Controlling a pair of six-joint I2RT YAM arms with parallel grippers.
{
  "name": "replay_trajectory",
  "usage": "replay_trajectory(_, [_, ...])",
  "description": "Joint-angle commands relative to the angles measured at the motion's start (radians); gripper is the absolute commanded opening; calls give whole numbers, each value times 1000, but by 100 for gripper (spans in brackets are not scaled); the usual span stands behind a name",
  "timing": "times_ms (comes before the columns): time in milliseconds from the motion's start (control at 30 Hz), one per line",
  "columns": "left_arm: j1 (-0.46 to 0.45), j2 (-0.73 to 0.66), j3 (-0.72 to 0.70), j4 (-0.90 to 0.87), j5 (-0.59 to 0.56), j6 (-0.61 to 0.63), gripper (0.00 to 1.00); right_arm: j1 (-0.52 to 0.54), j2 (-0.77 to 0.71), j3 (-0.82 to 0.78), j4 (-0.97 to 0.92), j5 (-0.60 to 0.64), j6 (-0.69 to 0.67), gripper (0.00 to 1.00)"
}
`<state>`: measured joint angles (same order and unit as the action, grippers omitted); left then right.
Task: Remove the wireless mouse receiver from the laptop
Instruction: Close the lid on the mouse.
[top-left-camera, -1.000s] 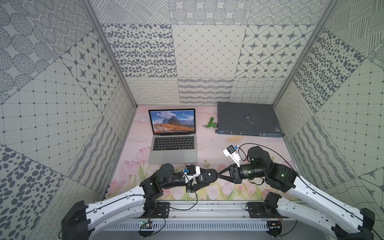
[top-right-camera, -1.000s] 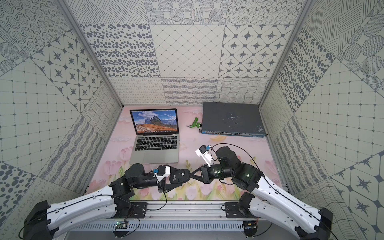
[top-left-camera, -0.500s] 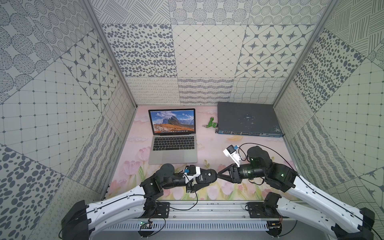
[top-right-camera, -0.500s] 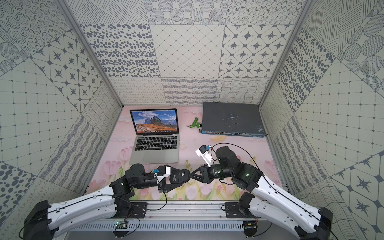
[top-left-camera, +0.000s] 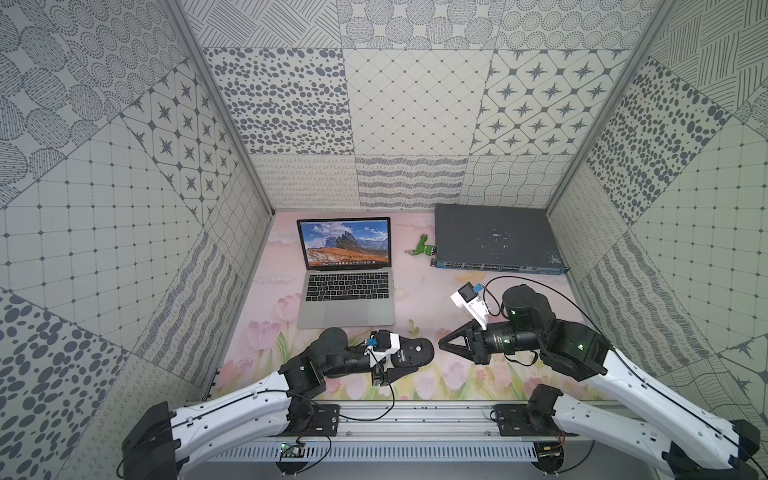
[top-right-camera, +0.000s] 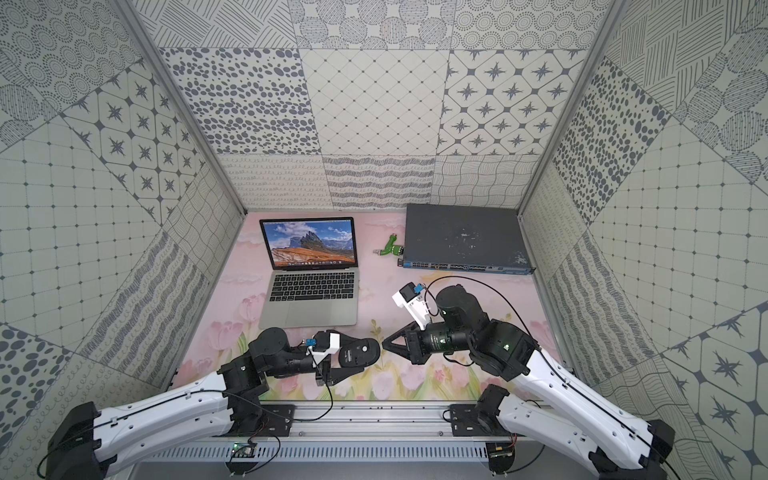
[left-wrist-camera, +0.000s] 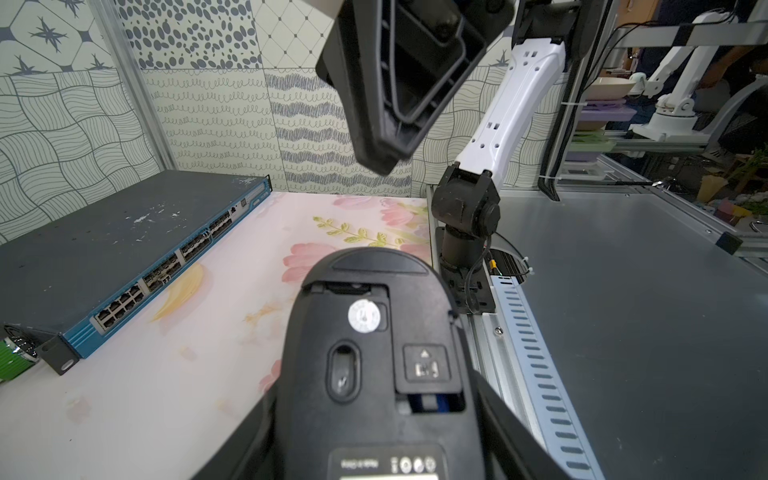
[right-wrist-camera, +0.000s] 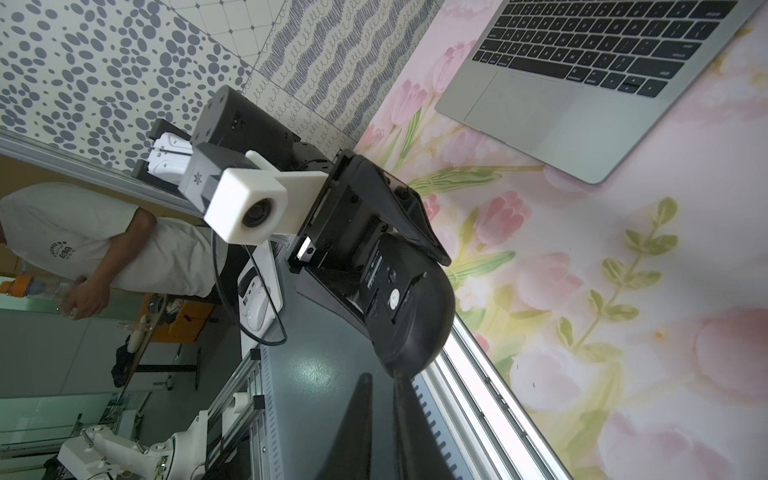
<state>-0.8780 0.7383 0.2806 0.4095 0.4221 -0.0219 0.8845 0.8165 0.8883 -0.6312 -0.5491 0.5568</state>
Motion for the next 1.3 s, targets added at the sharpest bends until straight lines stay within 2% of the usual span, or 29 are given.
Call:
replay_trajectory(0, [3, -5, 4, 64, 17, -6, 51, 11, 17, 13, 9, 3, -25, 14])
replay_trajectory(1000, [4, 22, -3, 101, 27, -12, 51, 97, 106, -56, 148, 14, 12, 14])
replay_trajectory(1067, [3, 21, -4, 98, 27, -12, 51, 97, 91, -42, 148, 14, 8, 20])
replay_trajectory(1267, [3, 12, 5, 66, 24, -5, 51, 63, 25, 52, 108, 35, -8, 52])
